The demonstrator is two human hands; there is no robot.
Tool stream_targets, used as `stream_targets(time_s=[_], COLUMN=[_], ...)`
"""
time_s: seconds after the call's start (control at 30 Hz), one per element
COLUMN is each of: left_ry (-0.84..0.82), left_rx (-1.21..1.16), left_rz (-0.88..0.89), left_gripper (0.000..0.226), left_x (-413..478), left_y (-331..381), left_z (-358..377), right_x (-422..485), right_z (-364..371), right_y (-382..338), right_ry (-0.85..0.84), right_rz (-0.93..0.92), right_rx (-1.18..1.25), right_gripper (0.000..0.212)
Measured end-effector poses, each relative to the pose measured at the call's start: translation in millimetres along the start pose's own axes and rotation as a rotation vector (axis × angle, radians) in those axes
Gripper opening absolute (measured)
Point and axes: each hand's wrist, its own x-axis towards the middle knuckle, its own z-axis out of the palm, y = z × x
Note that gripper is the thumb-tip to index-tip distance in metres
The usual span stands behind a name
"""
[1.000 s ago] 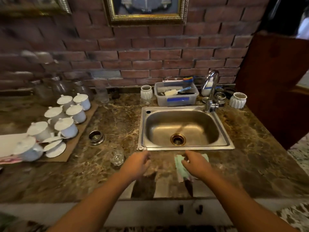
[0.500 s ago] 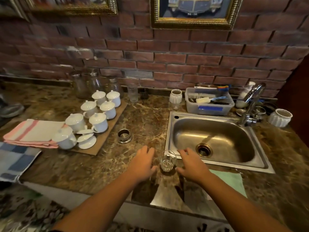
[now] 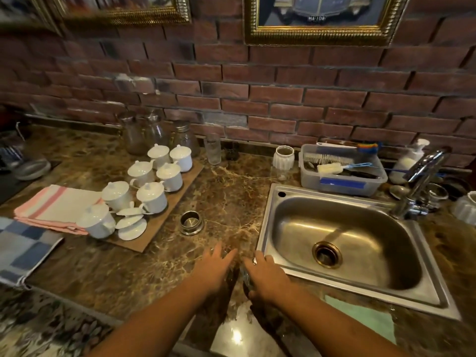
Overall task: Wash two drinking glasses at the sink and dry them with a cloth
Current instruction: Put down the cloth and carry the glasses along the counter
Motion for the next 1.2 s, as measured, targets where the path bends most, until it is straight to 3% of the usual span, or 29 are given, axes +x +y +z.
stream_targets(time_s=[0.23, 0.4, 0.57, 0.93, 1.2], left_ry=[0.078, 0.085, 0.175, 0.301, 0.402], left_rx=[-0.099, -0.189, -0.291, -0.341, -0.386], left_rz=[0.001, -0.082, -0.199, -0.549, -0.565], left_gripper=[0.069, 0.077, 0.077, 0.083, 0.084], left_x=[-2, -18, -61, -221, -327], left_y=[-9, -31, -72, -203, -312], left_z=[-2, -13, -28, -27, 4], right_x=[10, 20, 42, 74, 71], right_z=[1, -22, -57, -91, -72], right_y=[7, 4, -31, -218, -372], right_ry=[-0.012, -0.044, -0.027, 0.014, -0.024], right_rz=[-0.043, -0.074, -0.195, -0.586, -0.597], right_rx=[0.020, 0.035, -0.003, -0.082, -0.149], right_gripper=[0.075, 0.085, 0.079, 0.081, 0.078])
